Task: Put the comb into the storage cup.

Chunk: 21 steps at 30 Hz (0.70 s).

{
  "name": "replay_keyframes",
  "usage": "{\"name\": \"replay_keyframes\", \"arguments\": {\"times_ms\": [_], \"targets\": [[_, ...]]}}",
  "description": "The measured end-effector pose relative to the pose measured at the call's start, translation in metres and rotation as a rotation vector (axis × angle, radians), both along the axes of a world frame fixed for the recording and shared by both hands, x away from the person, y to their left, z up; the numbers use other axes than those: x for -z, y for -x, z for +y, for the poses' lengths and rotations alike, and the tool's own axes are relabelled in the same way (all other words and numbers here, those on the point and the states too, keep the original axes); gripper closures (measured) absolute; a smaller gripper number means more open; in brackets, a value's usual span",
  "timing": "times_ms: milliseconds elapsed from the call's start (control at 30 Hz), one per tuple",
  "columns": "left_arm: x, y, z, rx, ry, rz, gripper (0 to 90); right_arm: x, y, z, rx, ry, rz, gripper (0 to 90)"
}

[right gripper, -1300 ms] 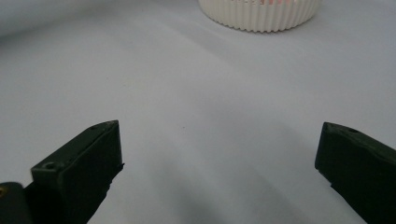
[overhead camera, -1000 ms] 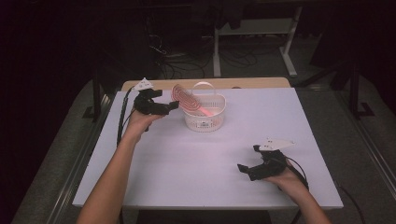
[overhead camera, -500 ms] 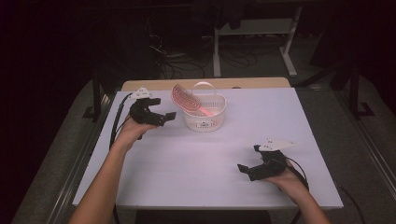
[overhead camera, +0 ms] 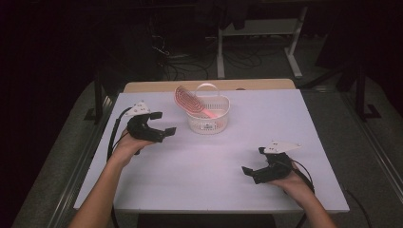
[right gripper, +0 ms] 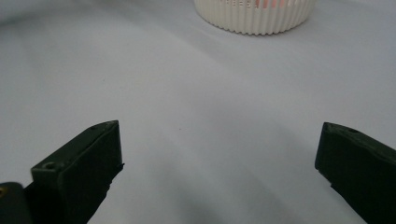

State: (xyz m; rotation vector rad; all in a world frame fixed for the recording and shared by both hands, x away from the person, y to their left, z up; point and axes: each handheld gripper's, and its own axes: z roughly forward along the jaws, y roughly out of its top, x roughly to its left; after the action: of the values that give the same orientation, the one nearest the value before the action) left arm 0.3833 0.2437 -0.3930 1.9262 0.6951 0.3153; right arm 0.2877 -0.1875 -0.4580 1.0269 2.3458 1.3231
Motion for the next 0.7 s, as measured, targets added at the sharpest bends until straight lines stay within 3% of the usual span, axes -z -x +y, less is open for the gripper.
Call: {"name": "replay_keyframes", "arguments": {"times_ms": [233,700], "targets": [[0.008,0.018,0.005,0.027,-0.019,0.019,0.0,-0.001,0.000,-0.001,-0.002,-0.003,-0.003,0.3],[0.024,0.047,0.015,0.051,-0.017,0.019,0.0,-0.001,-0.002,-0.001,-0.012,0.001,-0.001,0.2]]}}
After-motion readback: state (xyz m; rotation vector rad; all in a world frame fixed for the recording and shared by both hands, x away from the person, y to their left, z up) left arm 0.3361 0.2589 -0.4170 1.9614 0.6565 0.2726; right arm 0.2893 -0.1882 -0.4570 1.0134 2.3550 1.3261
